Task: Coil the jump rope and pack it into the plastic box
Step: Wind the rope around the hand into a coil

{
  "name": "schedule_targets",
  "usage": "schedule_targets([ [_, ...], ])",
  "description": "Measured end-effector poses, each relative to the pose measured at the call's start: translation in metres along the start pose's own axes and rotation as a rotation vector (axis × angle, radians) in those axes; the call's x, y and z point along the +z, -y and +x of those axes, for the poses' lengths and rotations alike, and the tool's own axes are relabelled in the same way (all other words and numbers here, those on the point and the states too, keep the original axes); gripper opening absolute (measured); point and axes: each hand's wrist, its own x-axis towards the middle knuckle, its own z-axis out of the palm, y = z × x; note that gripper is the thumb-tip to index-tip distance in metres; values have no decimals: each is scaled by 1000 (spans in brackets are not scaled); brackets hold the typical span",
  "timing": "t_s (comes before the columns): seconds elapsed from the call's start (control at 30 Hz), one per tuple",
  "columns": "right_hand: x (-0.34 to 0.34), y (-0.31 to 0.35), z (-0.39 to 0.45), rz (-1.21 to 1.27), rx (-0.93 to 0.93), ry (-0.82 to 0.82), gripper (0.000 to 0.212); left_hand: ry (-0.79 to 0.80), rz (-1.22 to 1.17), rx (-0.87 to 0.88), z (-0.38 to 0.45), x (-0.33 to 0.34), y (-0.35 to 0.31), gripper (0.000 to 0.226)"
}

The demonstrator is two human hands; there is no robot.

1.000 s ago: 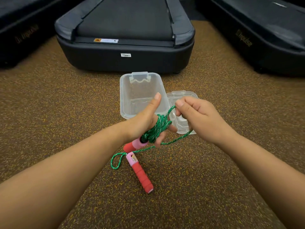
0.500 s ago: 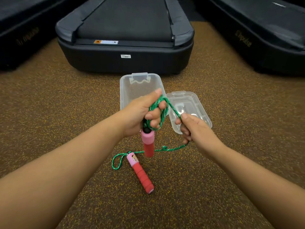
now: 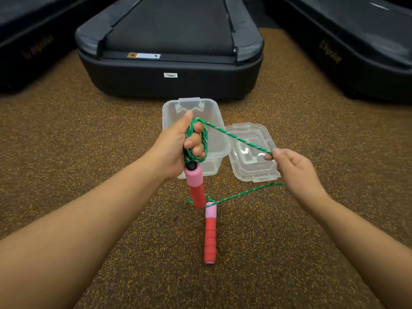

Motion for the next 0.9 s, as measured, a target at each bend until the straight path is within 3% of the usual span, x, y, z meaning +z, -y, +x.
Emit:
schedule_targets([
  [0.23, 30, -6, -18, -588, -249, 250, 19, -68, -130, 23, 4, -3, -1, 47],
  [0.37, 44, 8, -32, -674, -378, 360, 21, -114, -71, 13, 6, -4, 0, 54],
  [0.5, 53, 20, -44, -615, -472, 415, 24, -90, 45, -27, 4, -2, -1, 69],
  [0.63, 56, 32, -47, -460, -508, 420, 30, -40, 319, -31, 6, 3, 7, 86],
  [0.9, 41, 72, -30, 0, -390, 370, 23, 212, 810, -30, -11, 4, 16, 93],
])
